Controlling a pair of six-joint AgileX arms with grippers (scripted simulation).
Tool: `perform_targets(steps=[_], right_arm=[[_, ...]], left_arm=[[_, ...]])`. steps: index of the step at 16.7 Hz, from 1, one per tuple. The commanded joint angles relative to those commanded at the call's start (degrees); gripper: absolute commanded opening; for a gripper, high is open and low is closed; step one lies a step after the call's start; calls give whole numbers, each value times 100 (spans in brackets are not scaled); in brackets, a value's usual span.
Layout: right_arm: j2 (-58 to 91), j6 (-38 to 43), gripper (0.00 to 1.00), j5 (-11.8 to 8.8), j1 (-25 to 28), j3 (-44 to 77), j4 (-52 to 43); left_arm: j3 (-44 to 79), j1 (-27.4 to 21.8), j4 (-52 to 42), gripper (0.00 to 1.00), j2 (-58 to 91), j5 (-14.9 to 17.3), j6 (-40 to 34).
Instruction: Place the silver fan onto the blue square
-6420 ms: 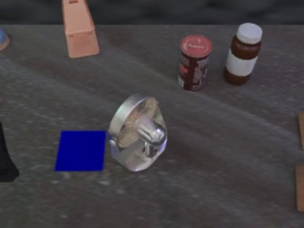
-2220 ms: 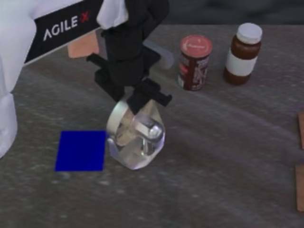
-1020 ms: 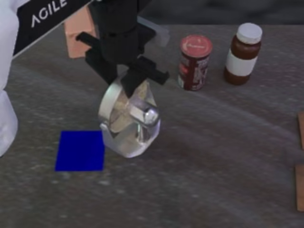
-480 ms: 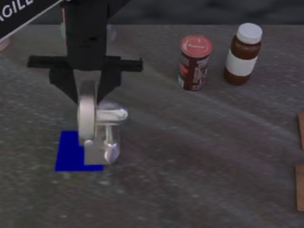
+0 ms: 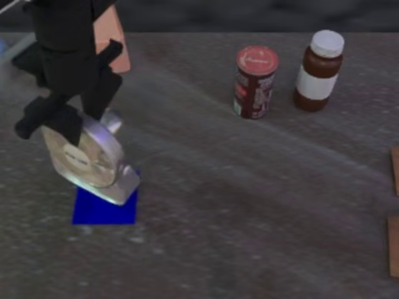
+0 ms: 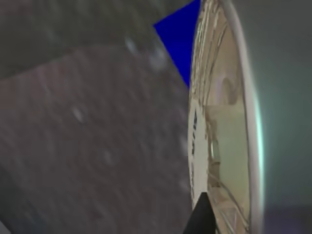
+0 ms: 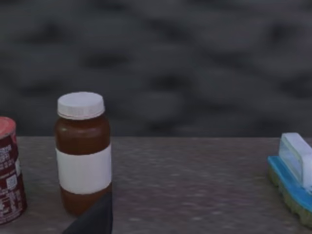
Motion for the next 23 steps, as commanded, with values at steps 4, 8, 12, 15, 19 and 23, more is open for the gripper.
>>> perform_targets(steps=[4,8,12,15,19,23], right_arm=[[0,0,100,0,0,0,0],[0,0,100,0,0,0,0],[0,0,100,0,0,0,0],[0,0,100,0,0,0,0],[0,0,100,0,0,0,0],[0,0,100,0,0,0,0]], left_arm=[[-442,202,313,0,-296,222,-1757],[-678,306,509,0,-414,386,-2551],[-693,313,521,0,-420,397,-2598],[-771,286,611,0,-398,386,-2572],[-1294,334,1188,0,-364,394,-2571],[-1398,340,1292,0,-353,397,-2569]])
